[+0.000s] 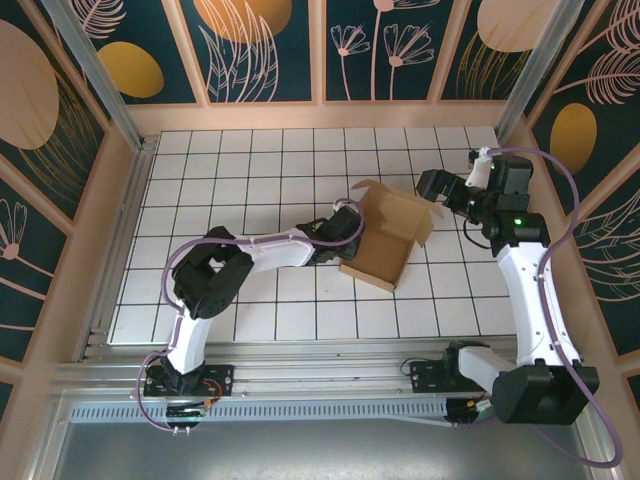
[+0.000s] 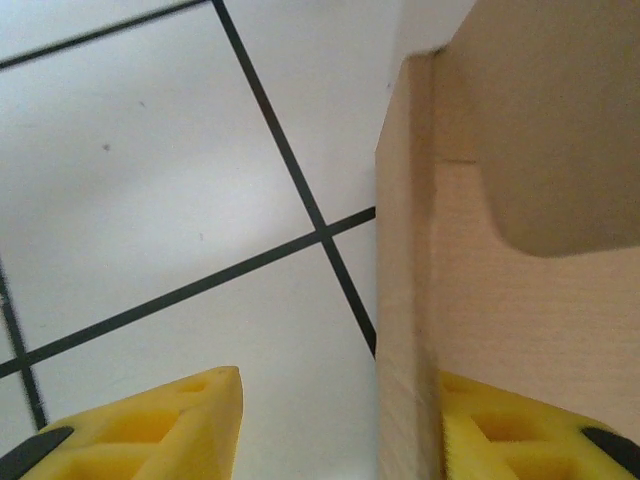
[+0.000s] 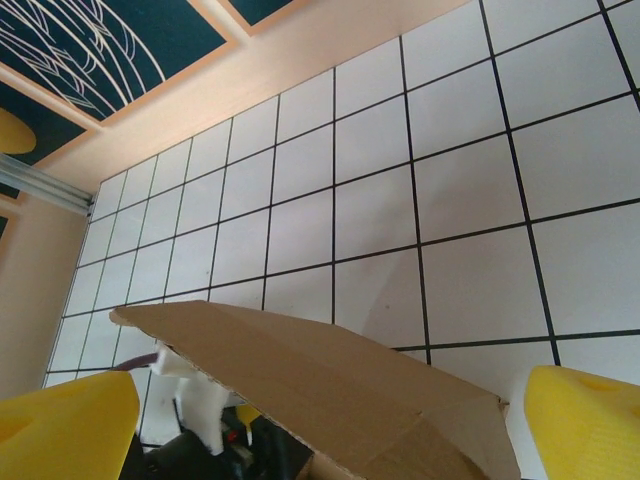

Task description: Fold the paper box

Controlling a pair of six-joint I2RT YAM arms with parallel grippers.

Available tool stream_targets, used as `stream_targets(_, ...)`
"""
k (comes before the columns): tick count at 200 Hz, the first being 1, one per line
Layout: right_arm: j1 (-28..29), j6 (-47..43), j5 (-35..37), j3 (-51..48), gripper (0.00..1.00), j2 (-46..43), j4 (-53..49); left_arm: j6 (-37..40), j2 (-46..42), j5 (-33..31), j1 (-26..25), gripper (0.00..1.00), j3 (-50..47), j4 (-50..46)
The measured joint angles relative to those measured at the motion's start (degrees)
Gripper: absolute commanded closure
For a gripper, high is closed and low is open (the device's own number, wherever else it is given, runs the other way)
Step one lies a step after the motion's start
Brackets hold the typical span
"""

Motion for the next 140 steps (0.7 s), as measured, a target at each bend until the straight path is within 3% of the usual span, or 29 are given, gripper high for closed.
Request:
stream_targets(97,0.00,0.11,-0.35,2.86,0.01,2.08,0.17,-2.93,-20.37,2.69,0.13,0.52,-11.54,5.44)
stream_targets(140,0.00,0.48,-2.21,2.99,0.01,2.99,0.37,-4.17,-27.23,8.39,4.96,0.51,-10.03,7.72)
